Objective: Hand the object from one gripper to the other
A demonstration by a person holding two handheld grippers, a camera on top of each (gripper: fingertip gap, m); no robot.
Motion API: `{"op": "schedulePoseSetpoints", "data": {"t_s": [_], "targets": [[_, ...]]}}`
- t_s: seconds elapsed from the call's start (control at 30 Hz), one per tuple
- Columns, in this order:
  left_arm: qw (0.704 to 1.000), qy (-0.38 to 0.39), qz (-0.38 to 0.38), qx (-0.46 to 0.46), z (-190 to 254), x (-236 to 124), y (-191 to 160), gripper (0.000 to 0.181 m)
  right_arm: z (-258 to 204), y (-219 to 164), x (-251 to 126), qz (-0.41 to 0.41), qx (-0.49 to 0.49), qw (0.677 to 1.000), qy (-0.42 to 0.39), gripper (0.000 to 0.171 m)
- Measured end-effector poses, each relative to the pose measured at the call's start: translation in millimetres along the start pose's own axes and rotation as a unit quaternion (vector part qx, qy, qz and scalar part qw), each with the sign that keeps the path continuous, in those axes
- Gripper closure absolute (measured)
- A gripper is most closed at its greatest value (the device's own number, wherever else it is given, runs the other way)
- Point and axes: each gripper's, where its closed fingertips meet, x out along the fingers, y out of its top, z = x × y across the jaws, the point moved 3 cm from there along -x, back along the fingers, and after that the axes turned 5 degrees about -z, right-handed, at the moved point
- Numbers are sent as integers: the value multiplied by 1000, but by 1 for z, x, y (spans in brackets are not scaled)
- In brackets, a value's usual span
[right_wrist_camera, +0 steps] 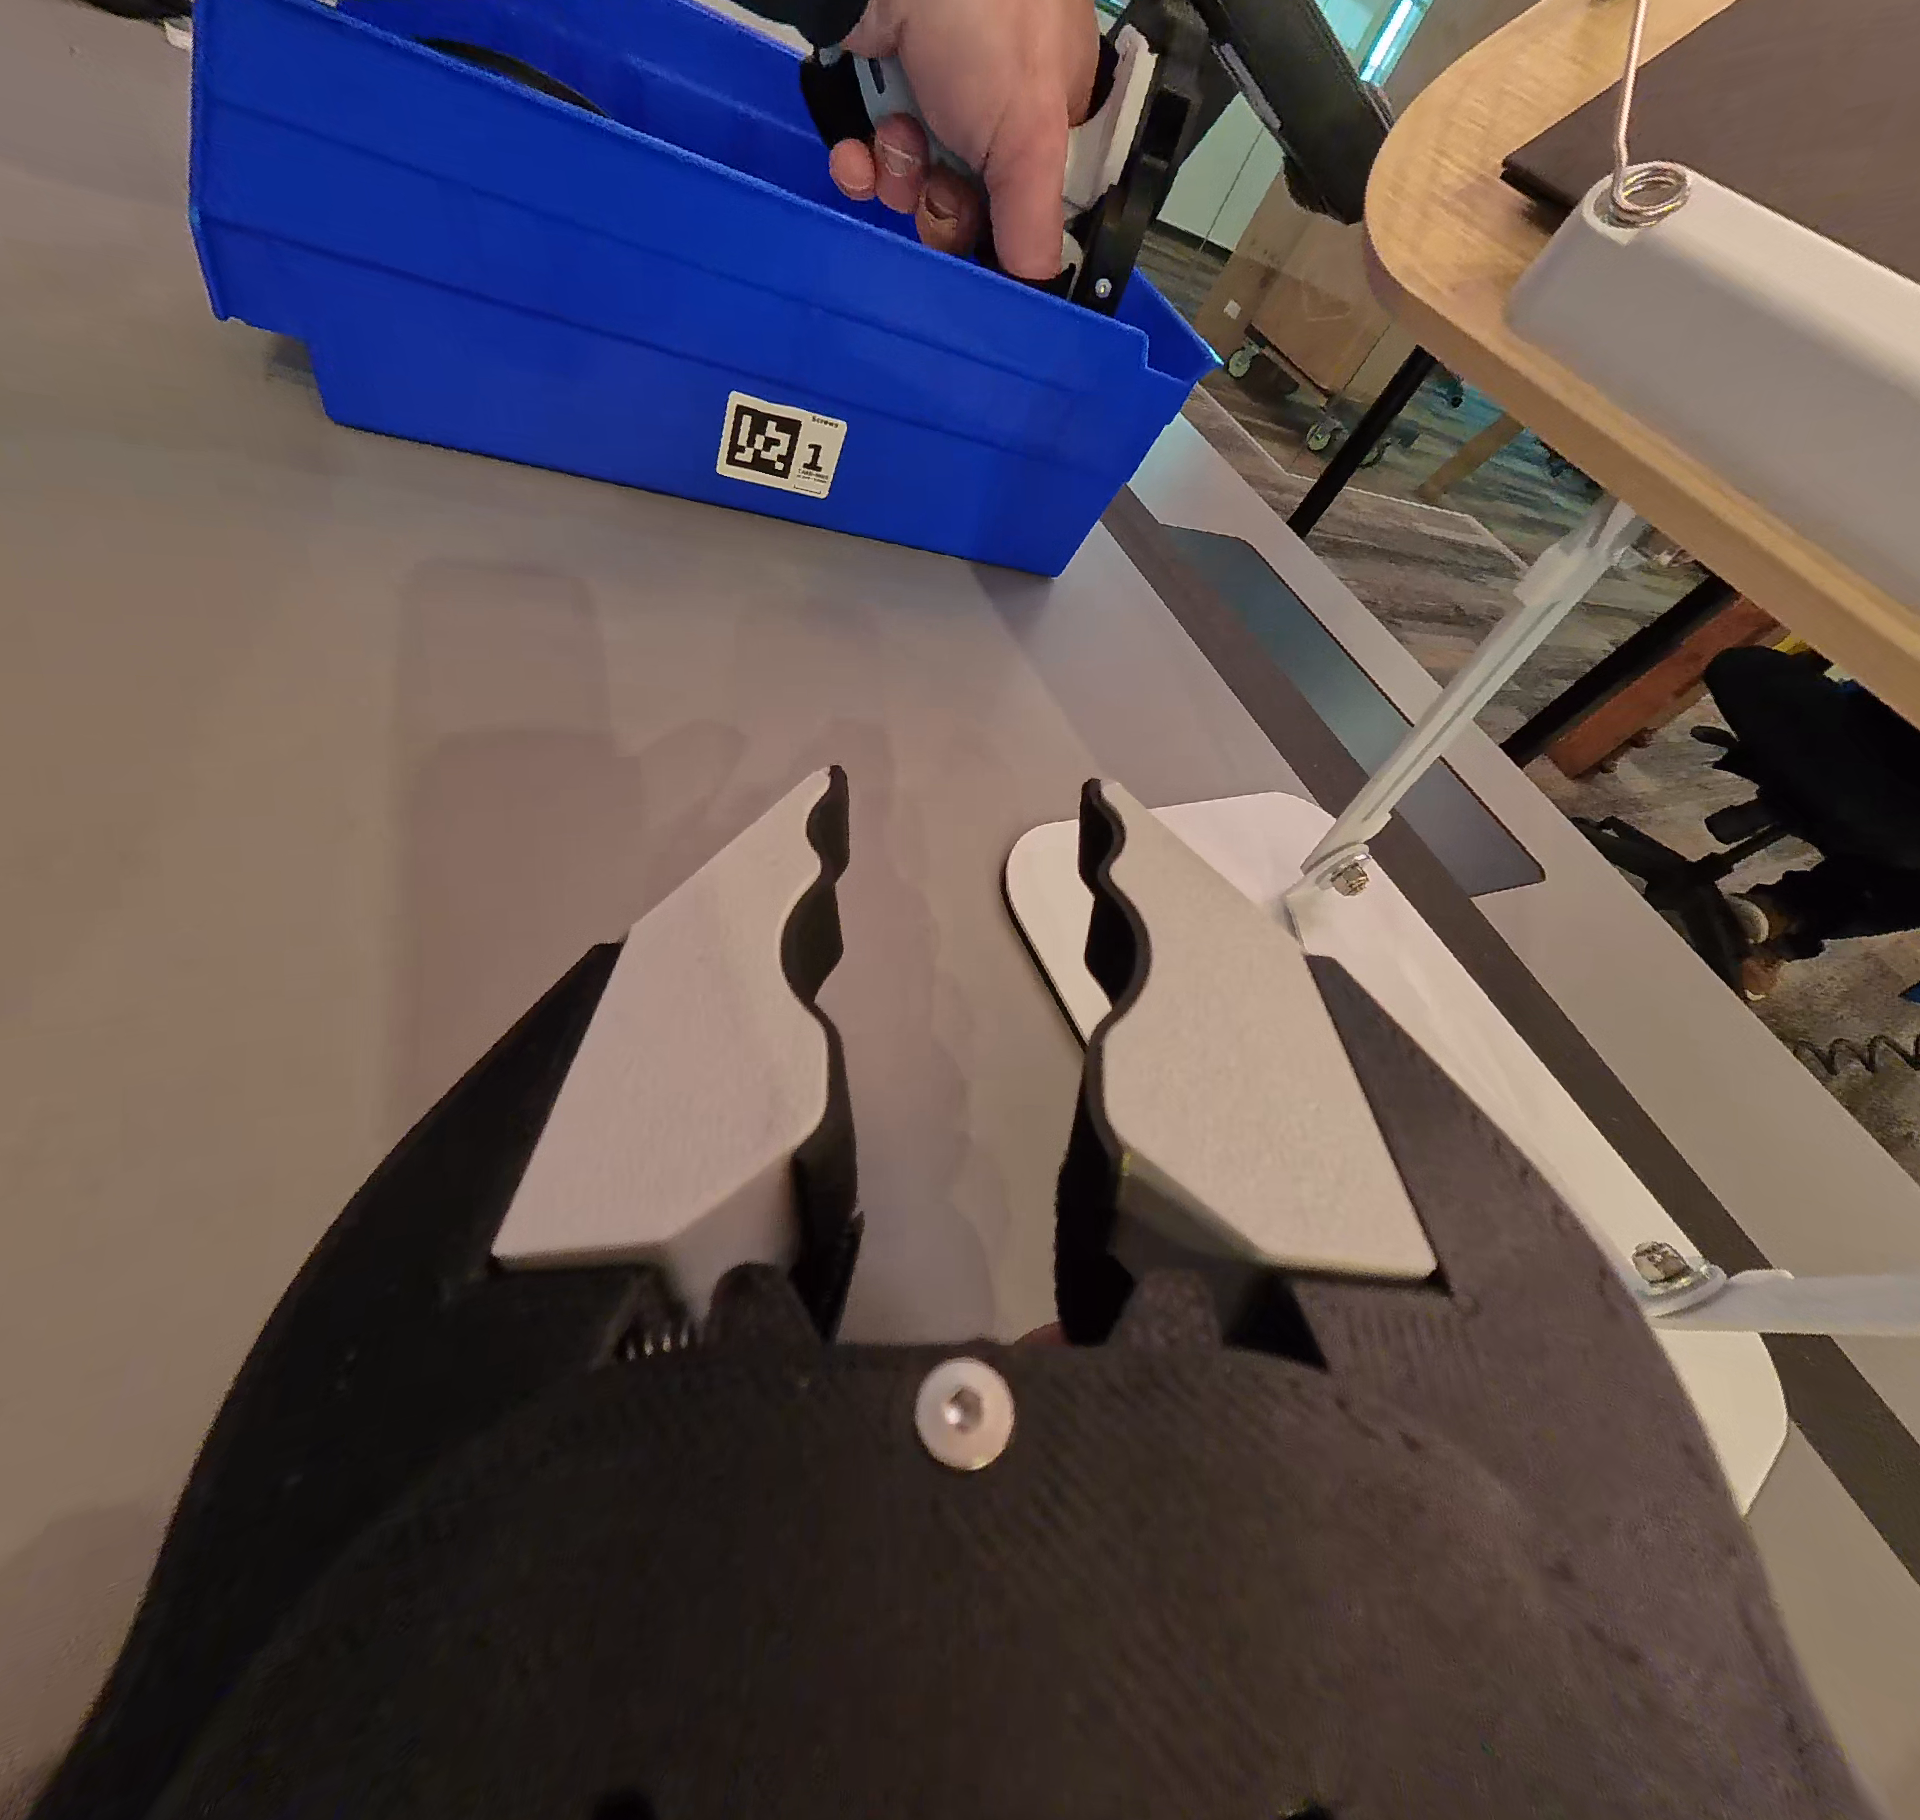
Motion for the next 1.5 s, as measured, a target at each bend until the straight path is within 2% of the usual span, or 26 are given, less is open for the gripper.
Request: {"op": "schedulePoseSetpoints", "data": {"t_s": [0.17,0.33,0.43,0.5,0.57,0.63,0.77,0.97,1.03,1.23,1.33,1.5], "targets": [[998,-8,54,17,3,-18,-5,154,1,1,-1,5,4,1000,1,129],[985,-22,163,43,11,-67,-18,154,1,5,-3,20,8,1000,2,127],[959,-49,269,68,30,-111,-29,154,2,13,-7,37,4,999,0,124],[935,-46,331,119,52,-136,-42,154,3,22,-12,55,0,998,0,121],[922,-59,360,129,76,-150,-56,154,3,33,-19,76,-7,997,-2,118],[887,-112,417,164,114,-168,-69,154,3,47,-28,95,-35,995,-5,118],[837,-220,460,198,180,-181,-88,154,2,82,-54,137,-108,984,-20,116],[788,-331,455,251,253,-178,-92,154,-1,124,-85,162,-225,960,-32,114],[767,-371,452,264,272,-182,-90,154,2,123,-89,142,-266,953,-42,117],[735,-426,431,304,305,-189,-69,154,26,110,-102,83,-328,936,-96,136],[718,-451,421,321,314,-192,-57,154,38,107,-109,76,-320,939,-102,145],[697,-471,416,346,326,-194,-43,154,49,103,-118,60,-322,939,-102,147]]}}
